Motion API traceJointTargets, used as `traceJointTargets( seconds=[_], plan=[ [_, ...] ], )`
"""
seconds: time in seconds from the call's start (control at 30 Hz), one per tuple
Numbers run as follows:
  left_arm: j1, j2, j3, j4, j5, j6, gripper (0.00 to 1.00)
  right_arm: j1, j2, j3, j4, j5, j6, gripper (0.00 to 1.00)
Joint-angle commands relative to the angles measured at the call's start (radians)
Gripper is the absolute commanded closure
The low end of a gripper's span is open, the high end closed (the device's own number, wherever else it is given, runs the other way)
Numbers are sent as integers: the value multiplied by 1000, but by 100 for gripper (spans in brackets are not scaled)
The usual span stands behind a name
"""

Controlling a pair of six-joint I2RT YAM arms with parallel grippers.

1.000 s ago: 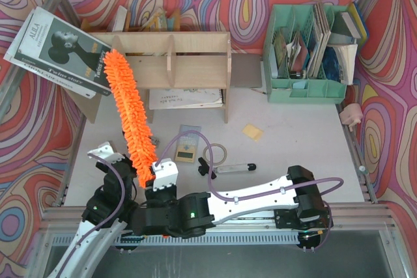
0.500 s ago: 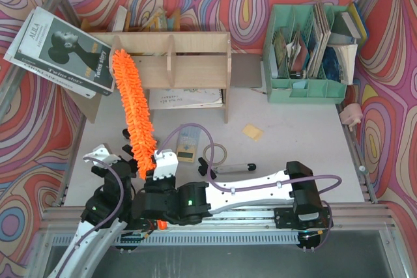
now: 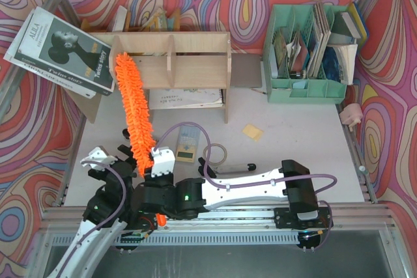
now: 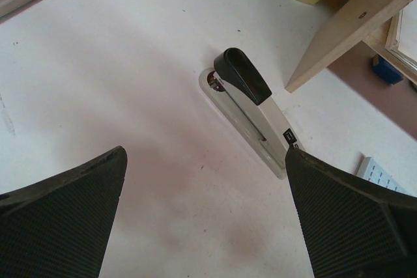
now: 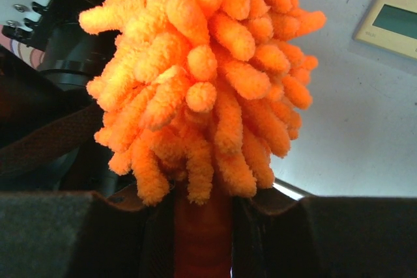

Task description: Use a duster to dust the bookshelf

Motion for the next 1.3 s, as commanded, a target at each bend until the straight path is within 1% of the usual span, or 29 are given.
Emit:
traceJointTargets(
  seconds=[0.0, 0.07, 0.17, 0.23, 0.3, 0.43, 0.53, 0.7, 0.93, 1.07, 1.17, 1.27],
  plan=[
    [-1, -12, -46, 130, -23, 90, 2, 4, -32, 14, 95, 42, -63, 100],
    [-1, -10, -65, 199, -21, 140, 2, 4, -53, -24, 146, 53, -75, 100],
    [-2, -3, -79, 274, 35, 220, 2, 4, -67, -71, 192, 69, -75, 100],
    [-1, -3, -83, 282, 72, 242, 2, 3, -54, -71, 179, 69, -66, 100],
    [-1, -13, -84, 282, 79, 241, 2, 2, -34, -55, 154, 65, -65, 100],
    [-1, -14, -80, 270, 87, 234, 2, -19, -1, -32, 118, 22, -42, 100],
    [-1, -14, -65, 228, 69, 204, 2, -39, 0, -45, 130, -11, -32, 100],
    [0, -14, -42, 157, 30, 158, 2, -38, -22, -27, 147, 16, -66, 100],
    [-1, -14, -34, 128, 13, 136, 2, -16, -43, -28, 184, 45, -93, 100],
    [-1, -14, -33, 123, 6, 130, 2, -27, -37, -63, 164, 14, -21, 100],
    [-1, -14, -32, 120, 2, 127, 2, -59, -17, -84, 76, -50, 88, 100],
    [-2, -14, -31, 115, -2, 124, 2, -65, -15, -91, 33, -50, 128, 100]
  ],
)
